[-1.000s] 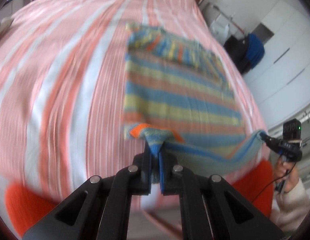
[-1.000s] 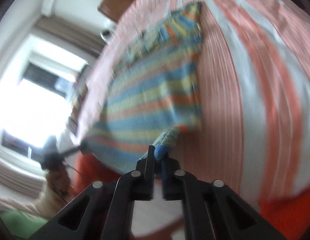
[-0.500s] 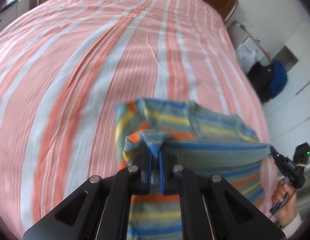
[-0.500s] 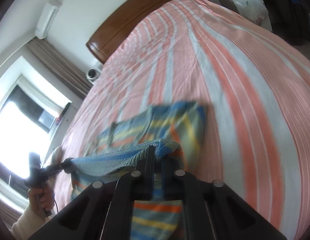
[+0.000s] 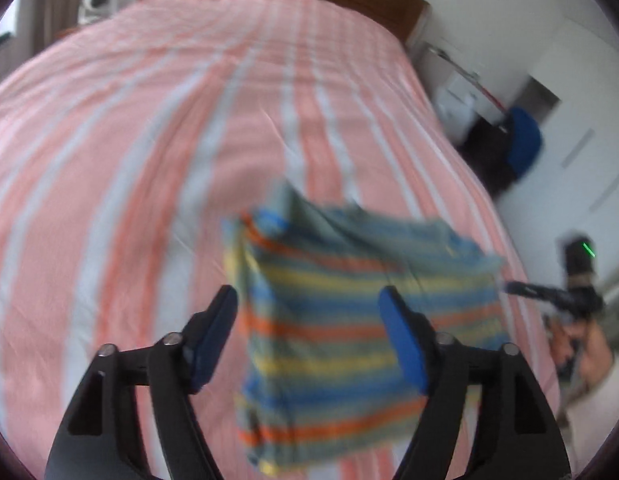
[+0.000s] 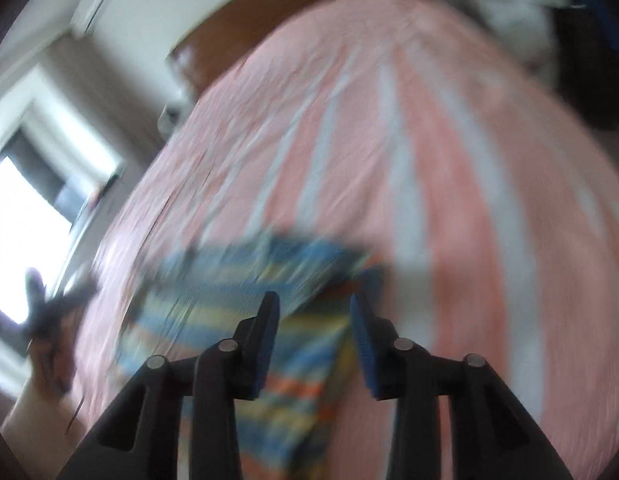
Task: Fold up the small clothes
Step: 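Fold the hem up over the body with both grippers and release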
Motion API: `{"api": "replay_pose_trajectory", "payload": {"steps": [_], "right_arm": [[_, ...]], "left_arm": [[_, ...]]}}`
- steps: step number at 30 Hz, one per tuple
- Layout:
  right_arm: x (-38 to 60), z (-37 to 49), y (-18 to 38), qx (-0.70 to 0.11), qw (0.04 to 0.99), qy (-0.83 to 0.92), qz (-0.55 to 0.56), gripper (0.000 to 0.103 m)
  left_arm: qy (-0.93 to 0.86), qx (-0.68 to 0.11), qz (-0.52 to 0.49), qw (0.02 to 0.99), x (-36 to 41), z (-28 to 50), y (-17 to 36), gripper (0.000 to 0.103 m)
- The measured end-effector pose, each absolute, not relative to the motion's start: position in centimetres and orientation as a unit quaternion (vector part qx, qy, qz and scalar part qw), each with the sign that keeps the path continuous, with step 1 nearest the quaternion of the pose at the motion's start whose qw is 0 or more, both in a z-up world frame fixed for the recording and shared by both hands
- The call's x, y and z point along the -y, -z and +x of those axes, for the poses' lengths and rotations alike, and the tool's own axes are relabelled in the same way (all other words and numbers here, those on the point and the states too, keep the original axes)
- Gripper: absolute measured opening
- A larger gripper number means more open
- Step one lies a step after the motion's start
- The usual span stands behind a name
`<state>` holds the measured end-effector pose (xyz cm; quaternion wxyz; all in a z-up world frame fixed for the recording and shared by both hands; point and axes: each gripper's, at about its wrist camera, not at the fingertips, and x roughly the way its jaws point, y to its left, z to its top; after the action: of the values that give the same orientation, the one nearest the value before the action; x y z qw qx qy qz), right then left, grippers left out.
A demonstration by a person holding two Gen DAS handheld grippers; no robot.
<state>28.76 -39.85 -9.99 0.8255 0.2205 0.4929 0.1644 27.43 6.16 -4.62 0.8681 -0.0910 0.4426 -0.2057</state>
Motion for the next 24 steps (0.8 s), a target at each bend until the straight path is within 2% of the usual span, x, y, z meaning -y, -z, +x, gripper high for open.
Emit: {"api": "replay_pose_trajectory", "payload": {"steps": [3, 5, 8, 10, 15, 16, 17, 18, 19, 21, 22, 23, 24], "right_arm": [[34.6, 33.3, 13.4, -0.571, 0.763, -0.2, 0.226, 0.039], [33.7, 36.7, 14.3, -0.533, 0.797, -0.171, 0.226, 0.038], [35.0, 37.9, 12.6, -0.416, 0.864, -0.082, 0.27, 0.04], [35.4, 36.5, 11.0, -0.375, 0.867, -0.099, 0.313, 0.048], [32.9, 29.1, 9.8, -0.439, 0.841, -0.208, 0.239, 0.05], [32.8, 27.0, 10.6, -0.459, 0.834, -0.212, 0.22, 0.05], [32.8, 25.3, 11.6, -0.48, 0.828, -0.211, 0.202, 0.05], [33.0, 22.9, 13.0, -0.511, 0.82, -0.195, 0.169, 0.05], [33.5, 20.7, 14.2, -0.537, 0.817, -0.164, 0.131, 0.046], [34.8, 16.7, 14.7, -0.54, 0.826, -0.136, 0.085, 0.03], [35.7, 14.3, 14.3, -0.539, 0.835, -0.096, 0.057, 0.043], [36.5, 12.9, 13.9, -0.53, 0.843, -0.077, 0.056, 0.048], [37.6, 10.9, 13.2, -0.515, 0.853, -0.056, 0.065, 0.049]], "left_arm": [[0.208, -0.469, -0.058, 0.856, -4.1, 25.8, 7.4, 0.079], [0.193, -0.486, -0.049, 0.851, -3.7, 24.8, 8.7, 0.078], [0.18, -0.49, -0.04, 0.852, -4.9, 22.8, 9.1, 0.078], [0.174, -0.476, -0.039, 0.861, -6.2, 21.5, 8.4, 0.078], [0.167, -0.451, -0.027, 0.877, -5.5, 20.9, 8.7, 0.08], [0.155, -0.458, -0.021, 0.875, -5.2, 21.2, 9.4, 0.078], [0.134, -0.472, -0.009, 0.871, -4.9, 21.4, 10.4, 0.066], [0.109, -0.484, 0.012, 0.868, -4.7, 21.5, 11.2, 0.058], [0.095, -0.482, 0.026, 0.871, -4.7, 21.1, 11.4, 0.053], [0.072, -0.466, 0.033, 0.881, -4.7, 19.7, 10.7, 0.056], [0.06, -0.461, 0.038, 0.885, -4.6, 19.0, 10.2, 0.065], [0.055, -0.455, 0.042, 0.888, -4.6, 18.4, 9.8, 0.075], [0.05, -0.443, 0.049, 0.894, -4.4, 17.7, 9.2, 0.078]]}}
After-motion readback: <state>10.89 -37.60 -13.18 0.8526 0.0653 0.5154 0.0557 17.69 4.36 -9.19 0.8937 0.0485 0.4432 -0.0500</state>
